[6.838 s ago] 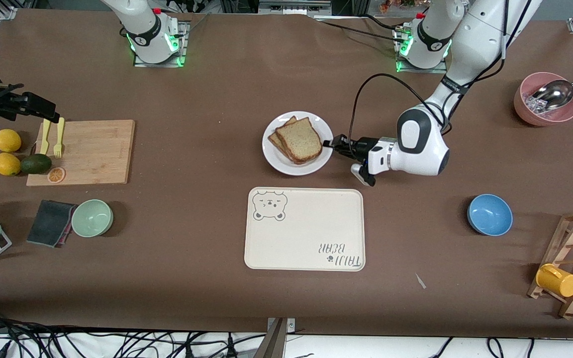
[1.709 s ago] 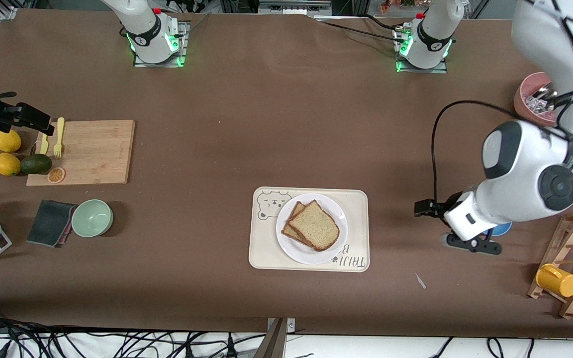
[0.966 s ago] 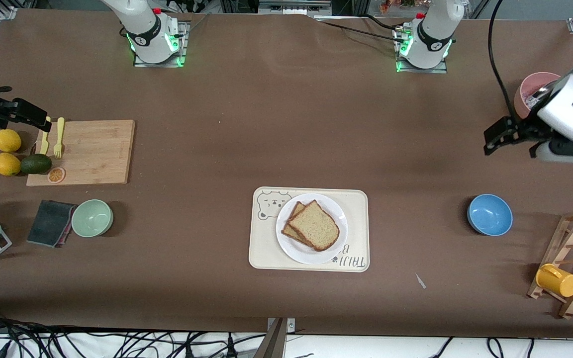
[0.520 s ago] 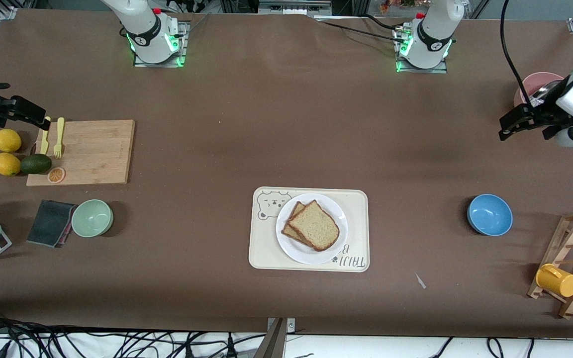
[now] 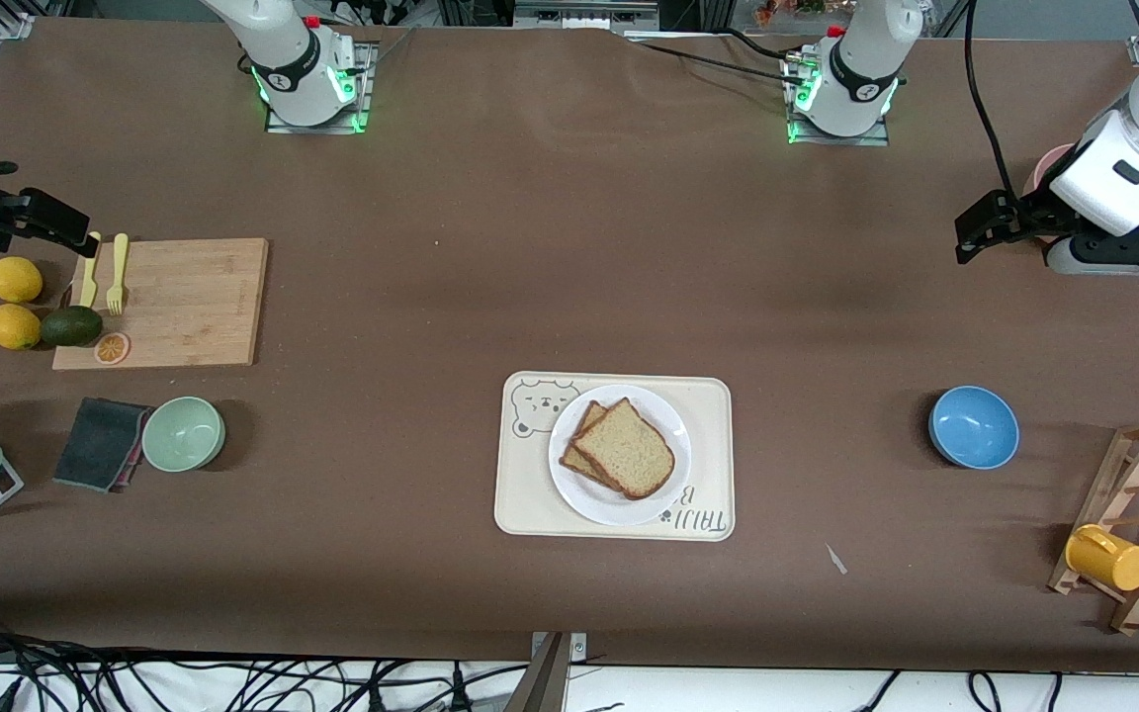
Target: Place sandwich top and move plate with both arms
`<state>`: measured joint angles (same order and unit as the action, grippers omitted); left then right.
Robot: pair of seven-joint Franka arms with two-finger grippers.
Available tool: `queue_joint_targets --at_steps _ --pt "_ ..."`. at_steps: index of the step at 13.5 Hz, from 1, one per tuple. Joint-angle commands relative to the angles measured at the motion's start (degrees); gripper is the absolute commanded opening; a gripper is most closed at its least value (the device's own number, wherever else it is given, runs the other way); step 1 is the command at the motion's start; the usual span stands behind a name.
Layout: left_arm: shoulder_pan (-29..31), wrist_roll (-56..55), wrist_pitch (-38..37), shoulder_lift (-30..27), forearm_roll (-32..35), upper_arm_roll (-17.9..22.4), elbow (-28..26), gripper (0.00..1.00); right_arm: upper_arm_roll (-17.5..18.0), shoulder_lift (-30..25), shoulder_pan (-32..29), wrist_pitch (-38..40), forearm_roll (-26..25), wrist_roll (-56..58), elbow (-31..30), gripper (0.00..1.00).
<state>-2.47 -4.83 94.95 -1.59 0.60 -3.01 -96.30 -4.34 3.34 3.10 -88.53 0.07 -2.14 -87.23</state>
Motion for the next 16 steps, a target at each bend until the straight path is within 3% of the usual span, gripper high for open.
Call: queue_joint_targets --at_steps 1,16 --pt "-0.25 0.52 0.5 -0.88 -0.78 0.11 -1.08 1.0 0.3 -0.97 -0.2 0.9 0.19 -0.32 -0.14 1.0" --pt "0.01 0.61 0.94 0.44 -0.6 0.11 -0.03 1.0 0.12 -0.97 -0.2 0.55 0.19 -0.41 -0.05 1.0"
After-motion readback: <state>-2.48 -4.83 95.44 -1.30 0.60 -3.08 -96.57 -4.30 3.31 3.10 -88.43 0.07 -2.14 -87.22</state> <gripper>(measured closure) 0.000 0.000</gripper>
